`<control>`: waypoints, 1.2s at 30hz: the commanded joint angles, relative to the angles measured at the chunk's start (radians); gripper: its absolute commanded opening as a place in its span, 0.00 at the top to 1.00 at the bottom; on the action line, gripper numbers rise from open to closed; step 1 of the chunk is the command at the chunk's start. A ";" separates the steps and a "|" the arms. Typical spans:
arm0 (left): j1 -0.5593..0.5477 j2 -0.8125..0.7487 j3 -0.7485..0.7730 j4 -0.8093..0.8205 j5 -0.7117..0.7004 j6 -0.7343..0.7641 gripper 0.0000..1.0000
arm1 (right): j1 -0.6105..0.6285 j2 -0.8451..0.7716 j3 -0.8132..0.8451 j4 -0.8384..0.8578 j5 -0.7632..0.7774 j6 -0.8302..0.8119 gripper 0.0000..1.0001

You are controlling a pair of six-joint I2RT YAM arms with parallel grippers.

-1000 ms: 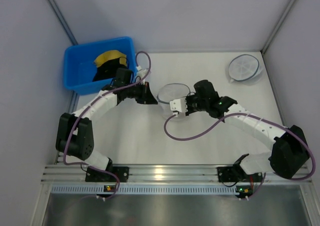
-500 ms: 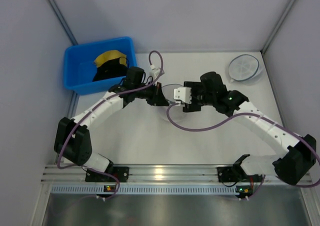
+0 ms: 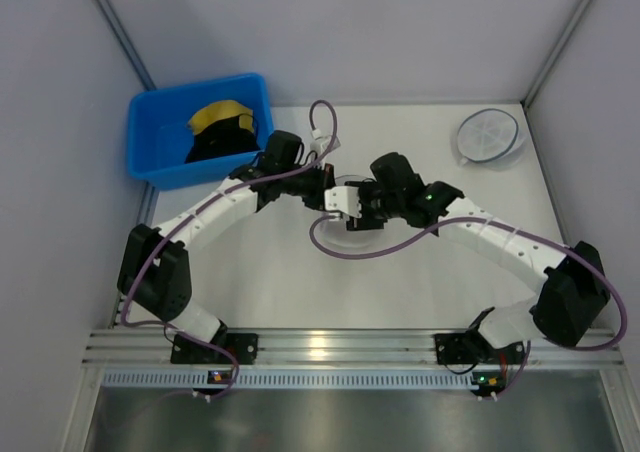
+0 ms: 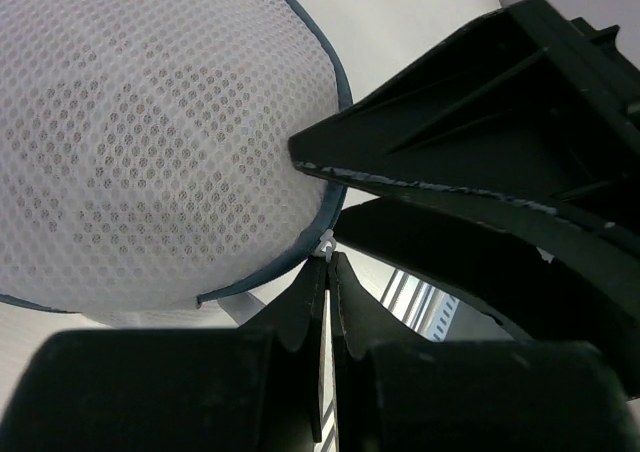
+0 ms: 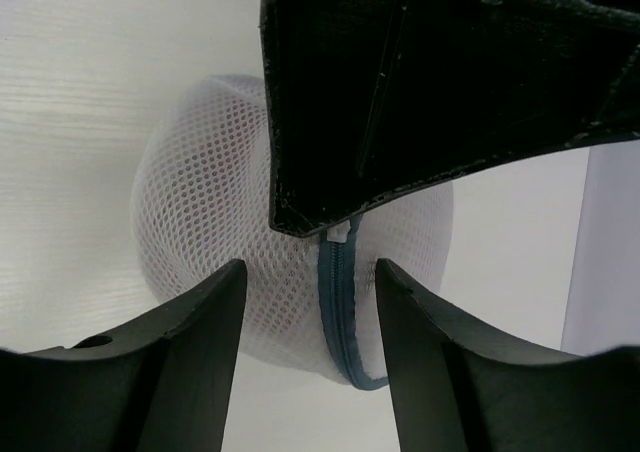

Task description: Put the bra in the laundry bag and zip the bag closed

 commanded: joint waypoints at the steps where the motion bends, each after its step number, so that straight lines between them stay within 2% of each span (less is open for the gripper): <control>1: -0.007 -0.024 0.016 0.018 0.018 -0.003 1.00 | 0.004 0.029 0.049 0.067 -0.006 -0.010 0.46; 2: -0.009 -0.028 0.010 0.018 0.016 -0.003 1.00 | 0.004 0.038 0.054 0.067 -0.007 -0.022 0.48; 5: -0.009 -0.040 -0.004 0.018 0.013 0.004 1.00 | 0.004 0.061 0.068 0.058 -0.004 -0.047 0.65; 6: -0.009 -0.043 -0.005 0.018 0.011 0.009 1.00 | 0.005 0.064 0.072 0.057 -0.001 -0.061 0.78; 8: -0.007 -0.054 -0.011 0.018 0.005 0.013 1.00 | 0.002 0.072 0.072 0.047 0.007 -0.071 0.89; 9: -0.001 -0.061 -0.015 0.018 0.001 0.015 1.00 | 0.001 0.072 0.072 0.043 0.008 -0.075 0.98; 10: 0.005 -0.061 -0.024 0.018 -0.007 0.012 1.00 | -0.004 0.063 0.069 0.041 0.010 -0.076 1.00; 20: 0.200 -0.069 -0.094 0.006 -0.035 -0.028 1.00 | -0.073 -0.018 -0.009 0.050 0.017 -0.090 1.00; 24: 0.231 -0.049 -0.100 -0.011 -0.088 -0.019 1.00 | -0.093 -0.049 -0.034 0.063 0.016 -0.095 1.00; 29: 0.234 -0.038 -0.070 -0.011 -0.058 -0.002 1.00 | -0.108 -0.055 -0.035 0.070 0.011 -0.087 1.00; 30: 0.234 -0.028 -0.047 -0.022 -0.041 0.006 0.76 | -0.108 -0.055 -0.035 0.070 0.011 -0.085 1.00; 32: 0.235 -0.021 -0.018 -0.040 -0.016 0.018 0.47 | -0.114 -0.052 -0.035 0.089 0.026 -0.085 1.00; 33: 0.235 -0.032 0.002 -0.045 -0.012 0.023 0.27 | -0.114 -0.048 -0.035 0.101 0.036 -0.084 1.00; 34: 0.235 -0.041 0.011 -0.043 -0.009 0.027 0.02 | -0.120 -0.046 -0.035 0.116 0.048 -0.076 1.00; 36: 0.235 -0.067 0.041 -0.043 -0.010 0.053 0.02 | -0.151 -0.031 -0.022 0.162 0.054 -0.075 1.00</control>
